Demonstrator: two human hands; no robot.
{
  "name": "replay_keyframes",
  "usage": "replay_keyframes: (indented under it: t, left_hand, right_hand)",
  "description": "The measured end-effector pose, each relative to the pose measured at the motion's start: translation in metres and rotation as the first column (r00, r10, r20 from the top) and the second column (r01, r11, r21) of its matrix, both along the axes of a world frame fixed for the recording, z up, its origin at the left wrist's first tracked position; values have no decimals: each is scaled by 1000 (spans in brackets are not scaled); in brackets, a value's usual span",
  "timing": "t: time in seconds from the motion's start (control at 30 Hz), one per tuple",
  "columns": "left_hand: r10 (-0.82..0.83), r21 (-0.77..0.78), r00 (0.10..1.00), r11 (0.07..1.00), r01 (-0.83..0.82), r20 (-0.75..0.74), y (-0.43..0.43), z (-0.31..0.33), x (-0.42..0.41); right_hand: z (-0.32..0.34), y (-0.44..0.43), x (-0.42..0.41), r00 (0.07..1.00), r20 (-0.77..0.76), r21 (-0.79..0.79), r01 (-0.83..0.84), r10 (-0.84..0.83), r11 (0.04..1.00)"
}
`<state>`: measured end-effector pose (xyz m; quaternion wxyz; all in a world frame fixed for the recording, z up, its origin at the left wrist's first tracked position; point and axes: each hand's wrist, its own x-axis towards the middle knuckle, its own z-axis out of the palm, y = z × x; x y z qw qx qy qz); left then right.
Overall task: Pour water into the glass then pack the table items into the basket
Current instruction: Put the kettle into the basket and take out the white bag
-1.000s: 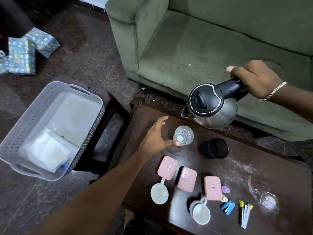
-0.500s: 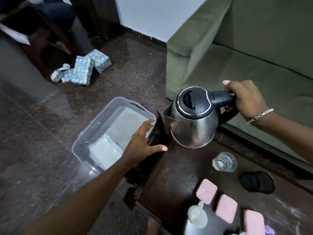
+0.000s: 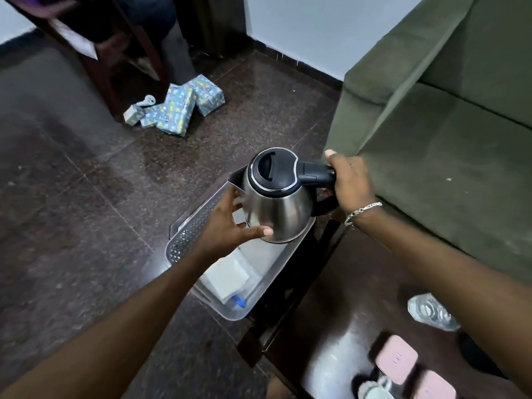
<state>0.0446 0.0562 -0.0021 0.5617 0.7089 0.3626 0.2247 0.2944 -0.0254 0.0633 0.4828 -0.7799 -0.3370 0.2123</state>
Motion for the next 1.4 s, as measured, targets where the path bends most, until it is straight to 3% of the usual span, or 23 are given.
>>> replay_keyframes:
  t: [0.2, 0.47, 0.8, 0.87, 0.93, 1.03, 1.1, 1.17, 1.27, 1.4]
  left_hand:
    - [-49, 24, 999, 998, 50, -21, 28, -40, -7]
    - [-57, -36, 998, 998, 55, -31, 44, -76, -17]
    - [-42, -123, 996, 992, 33, -76, 40, -76, -23]
    - [-29, -136, 987, 991, 7, -160, 39, -79, -31]
    - [-29, -57, 944, 998, 11, -329, 39, -83, -44]
    - [4, 115, 735, 988, 100, -678, 38, -89, -66]
    - [42, 170, 621, 974, 148, -783, 32, -92, -77]
    - [63, 184, 551, 968, 168, -832, 28, -95, -82]
    - [54, 119, 544, 989, 85, -837, 29, -97, -87]
    - [34, 77, 563, 996, 53, -826, 31, -98, -88]
  right_hand:
    - [-57, 20, -14, 987, -160, -11, 34, -35, 999]
    - [-82, 21, -25, 989, -146, -26, 22, -26, 999]
    - [-83, 22, -28, 997, -75, -25, 15, -16, 1000]
    - [-82, 17, -31, 999, -34, 21, 26, -25, 999]
    - [-83, 7, -37, 981, 175, 63, 70, -80, 996]
    - [-82, -16, -60, 876, 450, 108, 143, -176, 984]
    - [-86, -31, -92, 850, 512, 139, 60, -124, 988]
    - [-96, -41, -130, 872, 488, 87, -98, 44, 991]
    - [-112, -43, -182, 904, 288, -168, -275, 314, 947]
    - [-130, -35, -223, 938, -88, -501, -332, 335, 799]
